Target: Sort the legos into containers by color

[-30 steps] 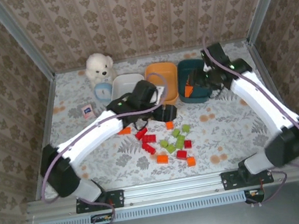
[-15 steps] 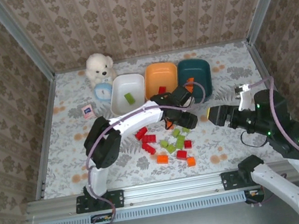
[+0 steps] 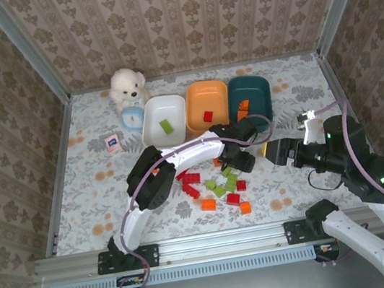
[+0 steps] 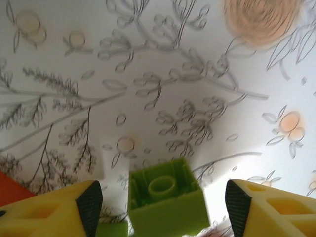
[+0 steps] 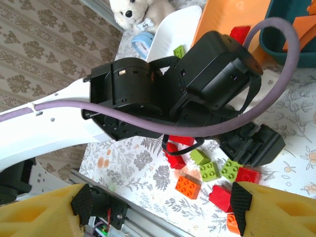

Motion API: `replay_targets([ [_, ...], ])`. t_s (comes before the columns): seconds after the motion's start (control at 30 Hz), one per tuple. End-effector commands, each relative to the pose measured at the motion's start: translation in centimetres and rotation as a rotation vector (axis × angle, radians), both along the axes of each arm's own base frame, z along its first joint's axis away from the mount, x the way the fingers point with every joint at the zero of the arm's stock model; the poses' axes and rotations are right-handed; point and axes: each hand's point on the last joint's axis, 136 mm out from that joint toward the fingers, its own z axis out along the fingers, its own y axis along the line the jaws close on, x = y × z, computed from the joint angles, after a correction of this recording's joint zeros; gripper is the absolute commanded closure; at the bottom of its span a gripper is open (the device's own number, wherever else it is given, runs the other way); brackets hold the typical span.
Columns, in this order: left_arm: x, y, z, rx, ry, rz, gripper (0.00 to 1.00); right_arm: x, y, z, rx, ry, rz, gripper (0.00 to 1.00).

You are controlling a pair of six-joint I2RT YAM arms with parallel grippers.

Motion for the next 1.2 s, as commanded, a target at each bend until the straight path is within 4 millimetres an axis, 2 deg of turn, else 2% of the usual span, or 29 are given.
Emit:
replay_targets([
  [0.0, -0.3, -0.5, -0.1, 0.014, 0.006, -0.001, 0.36, -0.2, 0.3, 0.2, 0.011, 0.007, 0.016, 0.23],
  [0.1, -0.3, -0.7, -0.2, 0.009, 0.014, -0.006, 0.48, 0.1, 0.3, 0.1, 0.015, 0.01, 0.01, 0.23],
  [0.17, -0.4, -0.7, -0.3, 0.013, 0.017, -0.008, 0.53, 0.2, 0.4, 0.0, 0.015, 0.012, 0.007, 0.24],
  [0.33, -0.6, -0.2, 0.2, 0.026, 0.014, -0.012, 0.51, 0.4, 0.4, 0.0, 0.01, 0.013, 0.004, 0.24],
  [0.43, -1.0, -0.2, 0.4, 0.024, 0.008, -0.024, 0.44, 0.6, 0.4, -0.2, 0.01, 0.018, 0.0, 0.24],
  [0.5, -1.3, -0.3, 0.4, 0.028, 0.005, -0.039, 0.44, 0.7, 0.4, -0.2, 0.012, 0.021, -0.003, 0.24],
  [0.67, -1.5, -0.3, 0.1, 0.035, 0.007, -0.042, 0.65, 1.0, 0.6, 0.1, 0.017, 0.016, 0.001, 0.24],
  [0.73, -1.3, -0.2, 0.4, 0.033, -0.006, -0.039, 0.69, 0.9, 0.7, 0.3, 0.019, 0.012, 0.007, 0.24],
  [0.87, -0.4, 0.0, 2.4, 0.001, -0.035, -0.005, 0.71, 0.5, 1.3, 1.5, 0.055, -0.028, 0.051, 0.24],
  [1.0, 1.5, 1.3, 5.7, -0.058, -0.057, 0.082, 0.71, 0.1, 2.5, 4.3, 0.15, -0.098, 0.115, 0.23],
  [1.07, 3.1, 2.7, 7.6, -0.086, -0.075, 0.143, 0.71, 0.1, 3.0, 5.7, 0.191, -0.135, 0.133, 0.23],
  [1.17, 5.8, 5.7, 10.0, -0.103, -0.105, 0.231, 0.71, 0.8, 3.5, 6.2, 0.202, -0.135, 0.15, 0.23],
])
